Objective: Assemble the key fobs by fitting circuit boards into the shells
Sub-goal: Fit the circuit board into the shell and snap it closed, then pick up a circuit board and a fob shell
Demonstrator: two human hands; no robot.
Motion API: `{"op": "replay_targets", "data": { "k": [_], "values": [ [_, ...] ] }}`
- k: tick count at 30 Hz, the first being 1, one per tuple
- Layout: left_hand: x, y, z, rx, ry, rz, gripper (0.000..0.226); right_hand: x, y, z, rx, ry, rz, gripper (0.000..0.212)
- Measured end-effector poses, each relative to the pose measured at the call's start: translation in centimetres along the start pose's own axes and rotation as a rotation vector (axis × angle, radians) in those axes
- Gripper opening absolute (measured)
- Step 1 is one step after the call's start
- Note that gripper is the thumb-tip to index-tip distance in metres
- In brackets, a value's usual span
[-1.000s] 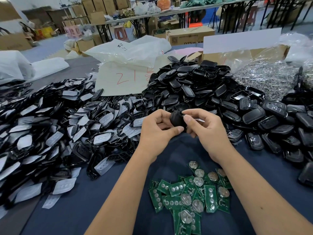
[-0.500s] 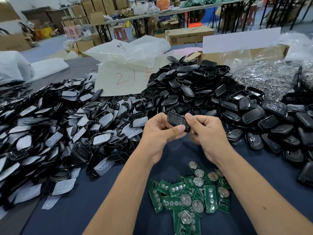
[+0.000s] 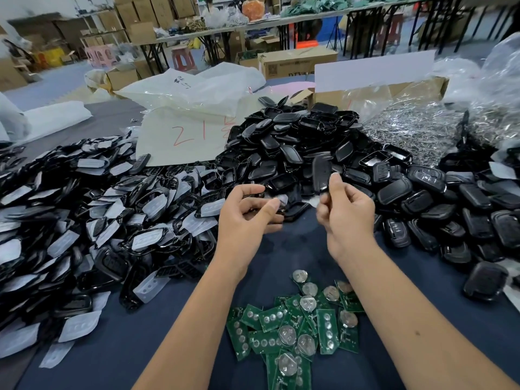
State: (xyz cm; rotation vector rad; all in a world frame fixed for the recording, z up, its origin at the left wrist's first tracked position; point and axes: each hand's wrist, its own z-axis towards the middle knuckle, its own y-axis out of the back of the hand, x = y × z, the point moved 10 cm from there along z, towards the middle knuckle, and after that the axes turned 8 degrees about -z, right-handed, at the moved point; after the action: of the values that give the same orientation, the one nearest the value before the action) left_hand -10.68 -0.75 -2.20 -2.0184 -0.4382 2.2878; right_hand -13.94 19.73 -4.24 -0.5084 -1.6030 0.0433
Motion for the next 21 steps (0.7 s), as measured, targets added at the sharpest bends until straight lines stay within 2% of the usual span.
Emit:
{"op": "replay_targets", "data": {
  "k": [7,11,15,21],
  "values": [
    [0.2,-0.1,0.0,0.003,-0.014,0.097,0.016,0.6,1.5,0.2,-0.127,-0.005,0.320,0.010],
    [-1.3,0.6,0.2,-0.054,-0.144,0.309,0.013,0.5,1.3,0.2,-0.058,-0.062,0.303,0.015],
    [-3.8,1.3,-0.1,-0.135,-0.356,0.736,0.018,0.4,0.5,0.2,0.027,-0.027,0.029,0.017],
    [-2.8,0.3,0.3,0.039,-0.361,1.033,0.023,0.7,-1.3,-0.5,0.140,0.207,-0.555,0.017]
  ]
}}
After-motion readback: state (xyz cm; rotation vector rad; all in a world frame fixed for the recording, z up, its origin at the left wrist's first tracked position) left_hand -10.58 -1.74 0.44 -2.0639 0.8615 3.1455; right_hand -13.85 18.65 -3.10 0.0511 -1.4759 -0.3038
